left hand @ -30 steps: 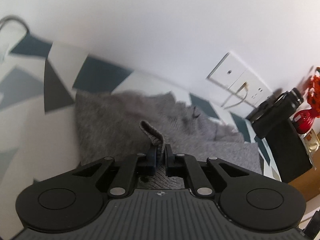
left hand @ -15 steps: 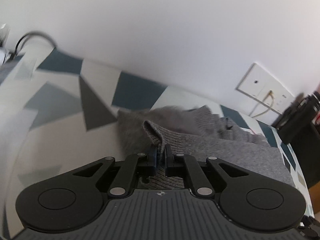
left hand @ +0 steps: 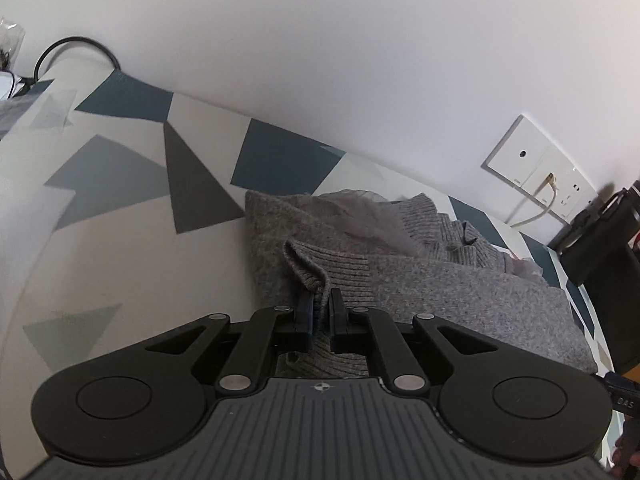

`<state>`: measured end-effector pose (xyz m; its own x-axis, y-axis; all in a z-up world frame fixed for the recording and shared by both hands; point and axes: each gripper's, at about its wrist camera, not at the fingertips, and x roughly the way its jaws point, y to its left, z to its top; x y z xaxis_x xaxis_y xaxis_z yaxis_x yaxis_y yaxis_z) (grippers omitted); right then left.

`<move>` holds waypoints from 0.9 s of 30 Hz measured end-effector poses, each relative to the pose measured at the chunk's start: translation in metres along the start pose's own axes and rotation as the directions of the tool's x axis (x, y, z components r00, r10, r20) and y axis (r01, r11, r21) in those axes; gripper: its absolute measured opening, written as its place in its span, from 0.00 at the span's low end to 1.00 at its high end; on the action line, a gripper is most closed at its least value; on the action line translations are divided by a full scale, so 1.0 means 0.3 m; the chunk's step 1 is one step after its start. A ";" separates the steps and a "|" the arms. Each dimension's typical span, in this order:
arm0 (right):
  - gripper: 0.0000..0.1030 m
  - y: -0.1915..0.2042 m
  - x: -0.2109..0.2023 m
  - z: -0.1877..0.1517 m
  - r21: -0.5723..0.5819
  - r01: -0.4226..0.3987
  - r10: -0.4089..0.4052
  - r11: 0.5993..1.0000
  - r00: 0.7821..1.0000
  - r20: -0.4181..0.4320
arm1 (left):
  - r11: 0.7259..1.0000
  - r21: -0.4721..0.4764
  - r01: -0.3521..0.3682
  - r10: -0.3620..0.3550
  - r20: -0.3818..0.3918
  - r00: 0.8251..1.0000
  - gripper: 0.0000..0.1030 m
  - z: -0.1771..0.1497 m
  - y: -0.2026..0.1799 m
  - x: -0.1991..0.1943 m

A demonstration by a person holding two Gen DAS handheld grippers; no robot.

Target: Fold clothes

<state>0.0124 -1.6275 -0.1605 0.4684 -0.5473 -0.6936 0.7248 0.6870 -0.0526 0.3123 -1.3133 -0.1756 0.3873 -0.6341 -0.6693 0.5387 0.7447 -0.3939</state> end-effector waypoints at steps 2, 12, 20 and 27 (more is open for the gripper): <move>0.98 -0.006 0.016 0.002 -0.005 0.060 -0.060 0.998 0.998 0.013 | 1.000 -0.001 -0.009 0.009 -0.001 1.000 0.07 0.003 0.004 0.001; 0.99 -0.091 0.060 -0.048 0.081 0.112 -0.109 0.990 0.993 -0.034 | 1.000 -0.018 -0.010 0.009 -0.004 1.000 0.08 0.004 0.013 0.015; 0.99 -0.054 0.001 -0.065 0.031 0.043 -0.042 0.999 0.998 -0.045 | 0.988 0.146 -0.046 0.051 -0.030 0.998 0.58 0.002 -0.051 -0.002; 0.99 -0.060 -0.045 -0.117 0.069 0.032 -0.027 0.997 0.997 -0.076 | 0.981 0.174 -0.082 0.090 -0.038 0.995 0.72 -0.023 -0.041 -0.050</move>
<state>-0.0246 -1.6157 -0.1755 0.4089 -0.5272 -0.7448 0.7725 0.6346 -0.0251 0.2946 -1.3115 -0.1651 0.4056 -0.5559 -0.7256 0.6272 0.7467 -0.2215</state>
